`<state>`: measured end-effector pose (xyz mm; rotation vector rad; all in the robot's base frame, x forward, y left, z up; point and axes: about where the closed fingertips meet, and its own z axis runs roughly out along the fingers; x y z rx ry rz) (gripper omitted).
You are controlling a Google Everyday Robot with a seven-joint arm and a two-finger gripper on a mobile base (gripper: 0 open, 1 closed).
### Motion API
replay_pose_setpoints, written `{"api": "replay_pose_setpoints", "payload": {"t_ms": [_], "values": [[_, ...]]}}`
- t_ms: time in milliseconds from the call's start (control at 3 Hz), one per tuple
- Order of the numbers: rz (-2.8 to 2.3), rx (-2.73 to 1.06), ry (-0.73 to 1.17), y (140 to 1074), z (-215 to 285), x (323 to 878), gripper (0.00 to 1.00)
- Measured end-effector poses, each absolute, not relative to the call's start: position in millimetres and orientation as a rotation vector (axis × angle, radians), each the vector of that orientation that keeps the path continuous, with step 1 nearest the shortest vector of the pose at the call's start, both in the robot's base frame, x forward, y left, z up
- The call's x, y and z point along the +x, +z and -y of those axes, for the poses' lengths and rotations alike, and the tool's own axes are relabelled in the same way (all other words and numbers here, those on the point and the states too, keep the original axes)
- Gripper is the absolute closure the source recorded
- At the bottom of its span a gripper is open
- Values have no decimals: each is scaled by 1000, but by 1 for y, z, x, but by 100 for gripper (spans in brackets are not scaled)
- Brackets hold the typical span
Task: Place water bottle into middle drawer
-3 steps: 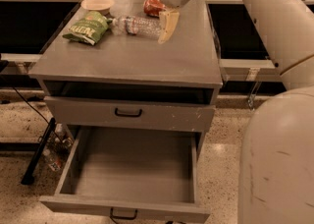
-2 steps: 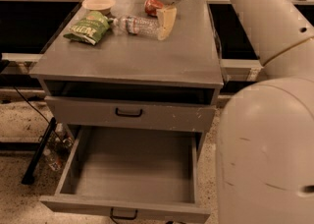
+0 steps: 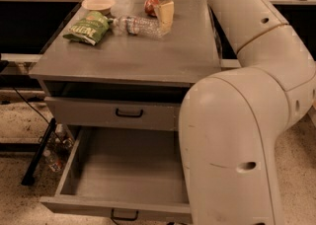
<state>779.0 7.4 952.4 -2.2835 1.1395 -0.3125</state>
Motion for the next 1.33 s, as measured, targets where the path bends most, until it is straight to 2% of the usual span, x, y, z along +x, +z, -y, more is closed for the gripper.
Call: {"api": "replay_pose_setpoints", "payload": {"t_ms": [667,1333], "values": [[-1279,-2347,-574,952,4,802,0],[-1318,-2371,-505,927,-6,812,0]]}}
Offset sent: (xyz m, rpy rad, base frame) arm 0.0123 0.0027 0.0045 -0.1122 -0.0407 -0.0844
